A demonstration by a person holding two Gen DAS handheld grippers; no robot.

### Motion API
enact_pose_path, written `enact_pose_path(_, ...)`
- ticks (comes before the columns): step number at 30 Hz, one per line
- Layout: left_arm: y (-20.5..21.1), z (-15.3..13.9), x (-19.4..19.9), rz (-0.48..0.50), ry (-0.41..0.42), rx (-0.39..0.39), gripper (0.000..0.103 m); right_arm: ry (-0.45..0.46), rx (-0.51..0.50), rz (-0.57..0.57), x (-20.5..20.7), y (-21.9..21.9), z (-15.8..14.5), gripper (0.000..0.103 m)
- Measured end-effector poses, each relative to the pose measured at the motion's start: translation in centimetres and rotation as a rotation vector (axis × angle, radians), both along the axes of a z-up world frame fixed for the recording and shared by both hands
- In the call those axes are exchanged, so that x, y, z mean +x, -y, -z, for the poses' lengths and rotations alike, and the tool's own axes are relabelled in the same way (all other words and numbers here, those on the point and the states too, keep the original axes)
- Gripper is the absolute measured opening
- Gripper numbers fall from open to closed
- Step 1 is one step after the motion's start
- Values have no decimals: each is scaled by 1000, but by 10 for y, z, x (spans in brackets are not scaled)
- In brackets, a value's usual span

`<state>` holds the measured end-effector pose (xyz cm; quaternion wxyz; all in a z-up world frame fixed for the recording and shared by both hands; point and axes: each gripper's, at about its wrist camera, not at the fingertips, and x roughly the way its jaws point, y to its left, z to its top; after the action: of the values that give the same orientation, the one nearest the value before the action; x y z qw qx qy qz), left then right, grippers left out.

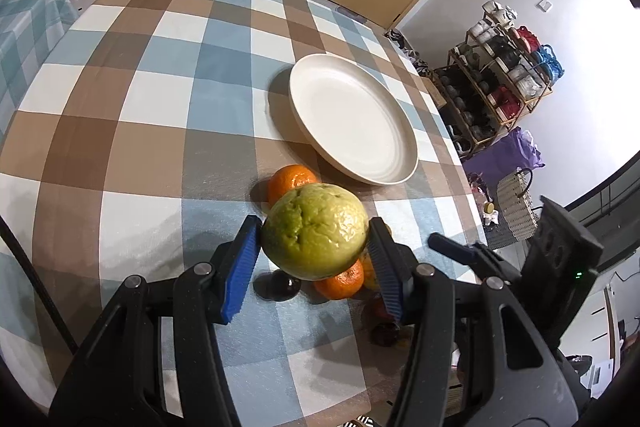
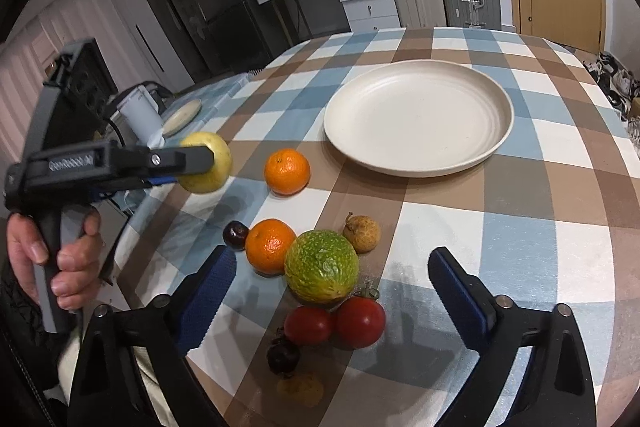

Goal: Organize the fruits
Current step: 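Grasp the green mottled citrus with the right gripper while the left gripper lifts the grapefruit, then carry both fruits over the white plate and open both grippers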

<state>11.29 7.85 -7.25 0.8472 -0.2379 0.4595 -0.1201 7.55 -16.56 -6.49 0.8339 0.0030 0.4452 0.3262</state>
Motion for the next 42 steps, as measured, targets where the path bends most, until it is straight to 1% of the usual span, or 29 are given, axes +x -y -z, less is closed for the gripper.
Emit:
enact_pose_path(2, 1, -1, -1, 5, 3, -4, 51, -9, -15, -10, 1, -5, 4, 93)
enact_pose_path(4, 1, -1, -1, 9, 4, -5, 51, -25, -19, -16, 2, -9, 9, 85)
enact_pose_path(5, 1, -1, -1, 10, 4, -6, 51, -32, -13, -22, 2, -11, 11, 79)
enact_pose_path(10, -1, -2, -2, 9, 6, -12, 51, -47, -34, -39, 2, -20, 17, 72)
enact_pose_path(12, -1, -2, -3, 9, 7, -14, 51, -52, -45, -42, 2, -23, 19, 60)
enact_pose_path(13, -1, -2, -3, 9, 7, -13, 51, -59, -55, -40, 3, -23, 21, 57)
enact_pose_path(14, -1, -2, -3, 9, 7, -13, 51, -63, -65, -38, 4, -23, 22, 50)
enact_pose_path(19, -1, -2, -3, 6, 7, -10, 51, -58, -92, -23, 3, -21, 23, 49)
enact_pose_path(24, -1, -3, -3, 5, 9, -4, 51, -59, -66, -16, 2, -17, 19, 48)
enact_pose_path(31, 3, -2, -3, 4, 7, 5, 51, -47, 22, 7, 2, -3, 1, 48)
enact_pose_path(37, 12, -13, 4, 21, 35, 41, 51, -56, 153, 54, 11, 20, -17, 48)
enact_pose_path(39, 16, -17, 10, 31, 40, 36, 51, -44, 199, 72, 16, 29, -25, 48)
enact_pose_path(42, 21, -20, 26, 36, 30, 5, 51, -35, 255, 99, 26, 42, -36, 48)
